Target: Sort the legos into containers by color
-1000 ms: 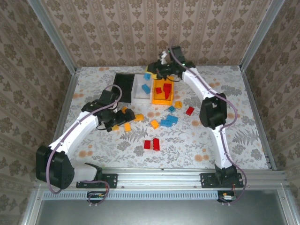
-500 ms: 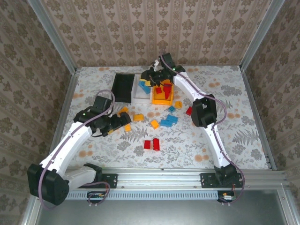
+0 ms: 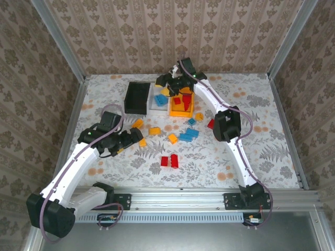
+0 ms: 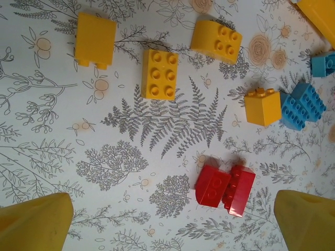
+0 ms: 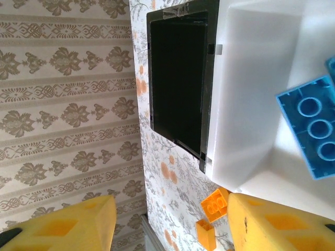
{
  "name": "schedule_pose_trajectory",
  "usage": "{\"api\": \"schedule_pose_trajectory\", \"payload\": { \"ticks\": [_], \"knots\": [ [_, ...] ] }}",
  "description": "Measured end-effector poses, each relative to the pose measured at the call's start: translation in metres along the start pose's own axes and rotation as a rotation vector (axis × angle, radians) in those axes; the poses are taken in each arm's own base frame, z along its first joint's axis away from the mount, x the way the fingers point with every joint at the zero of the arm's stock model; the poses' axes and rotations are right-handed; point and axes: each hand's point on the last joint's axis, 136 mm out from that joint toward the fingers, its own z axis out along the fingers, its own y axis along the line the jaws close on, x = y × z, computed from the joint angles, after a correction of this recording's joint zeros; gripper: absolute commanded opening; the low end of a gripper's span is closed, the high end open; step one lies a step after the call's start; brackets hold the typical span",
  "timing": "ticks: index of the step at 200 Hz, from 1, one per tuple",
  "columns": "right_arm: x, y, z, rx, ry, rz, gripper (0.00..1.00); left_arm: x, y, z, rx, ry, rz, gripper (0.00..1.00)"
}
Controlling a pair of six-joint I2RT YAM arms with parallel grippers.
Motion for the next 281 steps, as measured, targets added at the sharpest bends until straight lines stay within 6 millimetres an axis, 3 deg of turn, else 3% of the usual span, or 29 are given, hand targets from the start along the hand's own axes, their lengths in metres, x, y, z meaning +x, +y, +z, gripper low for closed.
{"api": "schedule_pose_trajectory", "payload": {
  "ticks": [49,75,95,119,147,166,185,252,281],
  "knots": [
    [-0.005,-0.009,-0.010,0.022,-0.003,0.009,0.62,0.000,0.000,0.002,-0.004,0.005,-0.002,1.00],
    [-0.006,-0.003,-0.031,0.048,-0.018,-0.014,0.62,-0.005,-0.003,0.011,-0.019,0.026,-0.006,1.00],
    [-0.007,0.011,-0.061,0.062,-0.041,-0.052,0.63,-0.012,-0.011,0.016,-0.016,0.033,-0.005,1.00],
    [-0.007,0.026,-0.112,0.095,-0.096,-0.097,0.63,-0.022,-0.023,0.023,0.001,0.032,0.010,1.00],
    [-0.003,0.022,-0.169,0.179,-0.161,-0.116,0.63,-0.025,-0.036,0.033,0.023,0.046,0.033,1.00],
    [0.005,0.000,-0.201,0.272,-0.192,-0.097,0.64,-0.027,-0.043,0.042,0.031,0.067,0.046,1.00],
    [0.021,-0.031,-0.220,0.393,-0.182,-0.064,0.64,-0.029,-0.050,0.051,0.037,0.092,0.062,1.00],
    [0.105,-0.165,-0.241,0.804,-0.017,0.169,0.70,-0.029,-0.103,0.080,0.088,0.169,0.179,1.00],
    [0.123,-0.197,-0.251,0.871,-0.030,0.298,0.69,-0.031,-0.111,0.080,0.101,0.168,0.204,1.00]
  ]
}}
